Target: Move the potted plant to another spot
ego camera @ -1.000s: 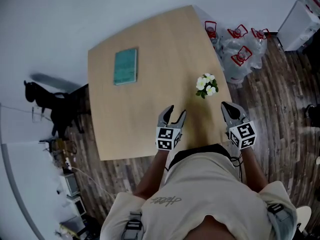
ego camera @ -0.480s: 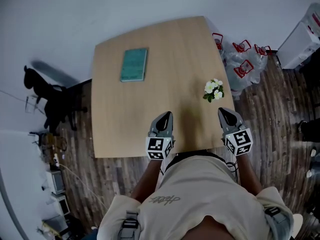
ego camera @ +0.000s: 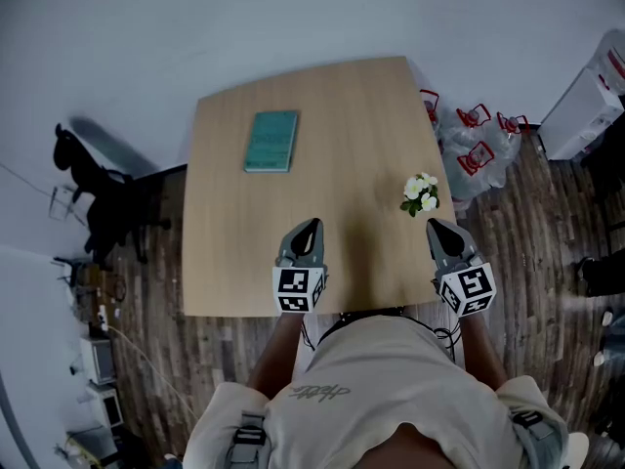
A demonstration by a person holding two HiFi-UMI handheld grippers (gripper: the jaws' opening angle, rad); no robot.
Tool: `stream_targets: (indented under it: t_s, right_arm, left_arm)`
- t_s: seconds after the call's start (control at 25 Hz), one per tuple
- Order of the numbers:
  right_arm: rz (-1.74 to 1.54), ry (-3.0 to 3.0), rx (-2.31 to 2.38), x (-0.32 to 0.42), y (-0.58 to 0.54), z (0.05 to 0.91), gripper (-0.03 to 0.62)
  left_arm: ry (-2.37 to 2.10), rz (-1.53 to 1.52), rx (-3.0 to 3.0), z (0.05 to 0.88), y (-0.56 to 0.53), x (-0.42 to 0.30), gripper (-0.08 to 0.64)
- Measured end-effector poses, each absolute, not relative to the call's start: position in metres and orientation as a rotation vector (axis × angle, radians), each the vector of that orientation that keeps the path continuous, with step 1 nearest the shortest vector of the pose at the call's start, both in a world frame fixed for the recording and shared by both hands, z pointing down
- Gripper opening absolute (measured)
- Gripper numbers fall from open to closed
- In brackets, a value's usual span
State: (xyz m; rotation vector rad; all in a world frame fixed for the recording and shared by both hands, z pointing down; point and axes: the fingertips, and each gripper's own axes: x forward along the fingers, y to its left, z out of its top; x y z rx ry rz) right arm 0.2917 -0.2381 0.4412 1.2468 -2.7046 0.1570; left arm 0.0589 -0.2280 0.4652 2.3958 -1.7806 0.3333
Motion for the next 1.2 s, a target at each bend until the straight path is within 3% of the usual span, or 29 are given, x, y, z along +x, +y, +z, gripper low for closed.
stream_targets:
  t_s: [1.0,1.2]
  right_arm:
    - [0.037,-2.838,1.171,0.277,-0.238,0.367,0.002]
    - [0.226,-2.951,1.172,0.275,-0.236,0.363,0.002]
  left_arm:
    - [-1.777,0.317,2.542,0.396,-0.225,0.077,0.017]
    - [-1.750,0.259,2.502,0.403,-0.223,0.070,0.017]
